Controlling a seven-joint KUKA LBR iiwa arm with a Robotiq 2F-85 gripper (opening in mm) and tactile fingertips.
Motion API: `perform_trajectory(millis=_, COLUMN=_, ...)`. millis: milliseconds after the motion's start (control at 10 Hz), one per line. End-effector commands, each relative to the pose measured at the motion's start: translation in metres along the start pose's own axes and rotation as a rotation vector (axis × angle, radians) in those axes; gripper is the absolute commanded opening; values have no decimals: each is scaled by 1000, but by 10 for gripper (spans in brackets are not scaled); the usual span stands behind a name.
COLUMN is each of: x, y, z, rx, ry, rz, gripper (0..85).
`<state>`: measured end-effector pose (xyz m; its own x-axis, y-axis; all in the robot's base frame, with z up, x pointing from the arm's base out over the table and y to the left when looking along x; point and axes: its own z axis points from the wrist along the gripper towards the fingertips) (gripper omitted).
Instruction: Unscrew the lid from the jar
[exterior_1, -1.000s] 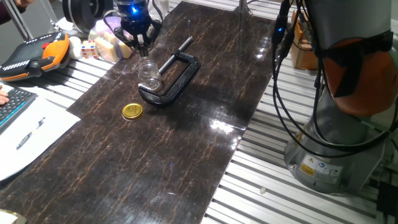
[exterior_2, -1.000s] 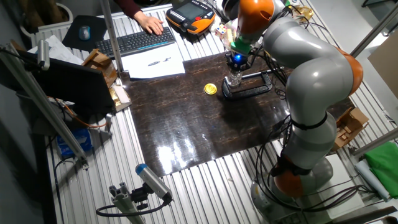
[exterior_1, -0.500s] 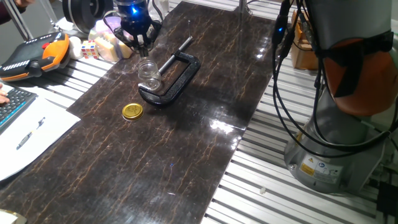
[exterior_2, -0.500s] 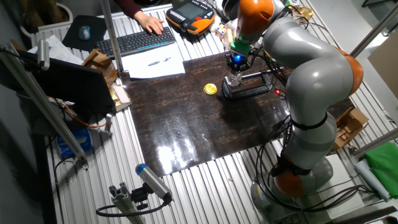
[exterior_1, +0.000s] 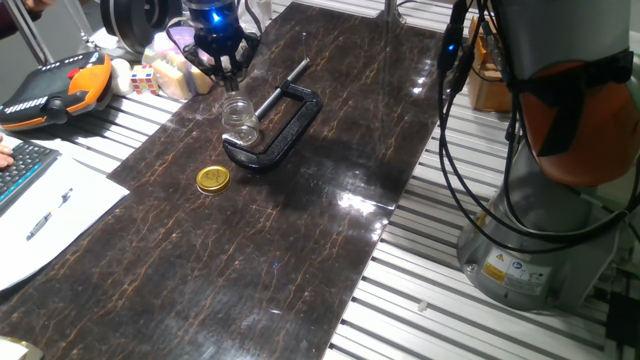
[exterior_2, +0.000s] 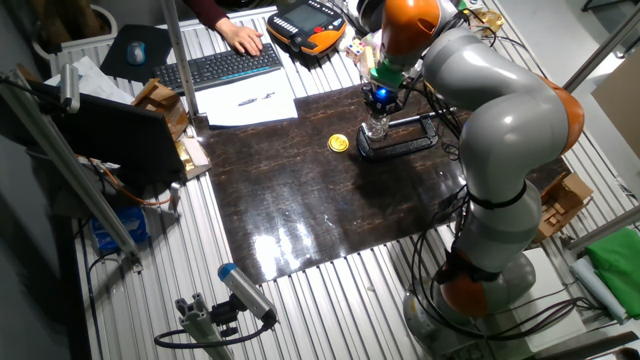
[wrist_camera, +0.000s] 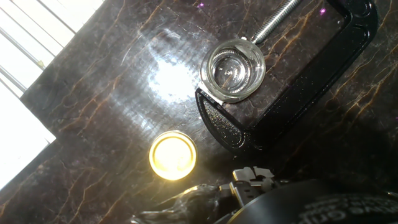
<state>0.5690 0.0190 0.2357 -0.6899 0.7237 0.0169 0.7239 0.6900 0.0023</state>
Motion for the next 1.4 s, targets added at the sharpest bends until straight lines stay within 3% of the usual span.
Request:
perform_trajectory(millis=0, x=0, y=0, z=0, rx=0, ry=0, rz=0, gripper=7)
perform_trajectory(millis=1300, x=4, y=-1, z=2, rx=5, ry=7, rz=0, gripper=7)
